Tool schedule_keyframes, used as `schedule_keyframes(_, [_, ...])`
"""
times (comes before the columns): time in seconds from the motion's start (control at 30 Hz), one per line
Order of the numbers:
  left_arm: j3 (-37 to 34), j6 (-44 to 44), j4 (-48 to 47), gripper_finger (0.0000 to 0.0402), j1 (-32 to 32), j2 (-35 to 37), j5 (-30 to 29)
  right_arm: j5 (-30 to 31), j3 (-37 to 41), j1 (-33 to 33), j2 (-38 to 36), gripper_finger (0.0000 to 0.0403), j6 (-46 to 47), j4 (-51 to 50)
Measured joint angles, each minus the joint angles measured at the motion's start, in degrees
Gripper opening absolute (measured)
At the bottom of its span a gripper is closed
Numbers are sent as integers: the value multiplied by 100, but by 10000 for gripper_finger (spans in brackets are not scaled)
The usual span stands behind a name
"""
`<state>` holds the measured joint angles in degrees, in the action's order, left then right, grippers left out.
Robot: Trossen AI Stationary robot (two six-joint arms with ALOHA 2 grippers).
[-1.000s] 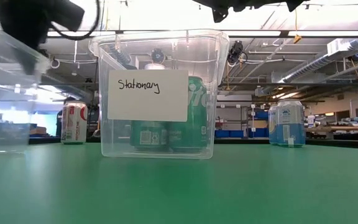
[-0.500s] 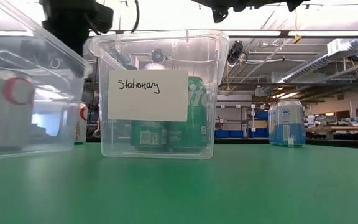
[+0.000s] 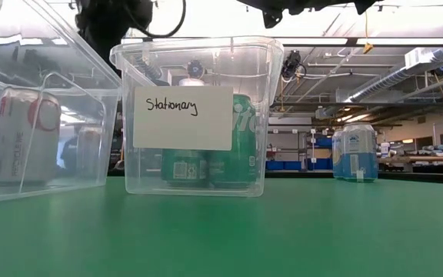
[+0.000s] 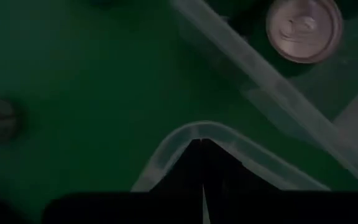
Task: Sort soda cans
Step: Adjust the bottom left bin on the table, then put the silver soda can into the bottom left bin
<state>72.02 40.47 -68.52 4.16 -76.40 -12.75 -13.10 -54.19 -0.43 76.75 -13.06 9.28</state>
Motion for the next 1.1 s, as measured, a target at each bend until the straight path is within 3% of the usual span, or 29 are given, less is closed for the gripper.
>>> schedule_keyframes(0.23, [677,-486,-1112,0,-1128,9,-262,0,0,0,0,2,0,0])
schedule_keyframes(0.5, [683,-1823,-897,0,-3155,7,2,0,0,-1,0,3,0,-1])
schedule_keyframes(0.7, [683,-2546,-754,7,-4236,-93,101,0,0,-2,0,6,0,0])
schedule_keyframes(0.87, [683,-2825,-768,56,-4710,-383,82,0,0,-2,0,5,0,-34])
schedule_keyframes(1.1, [683,-2999,-765,172,-4822,-979,-204,0,0,-2,0,9,0,-292])
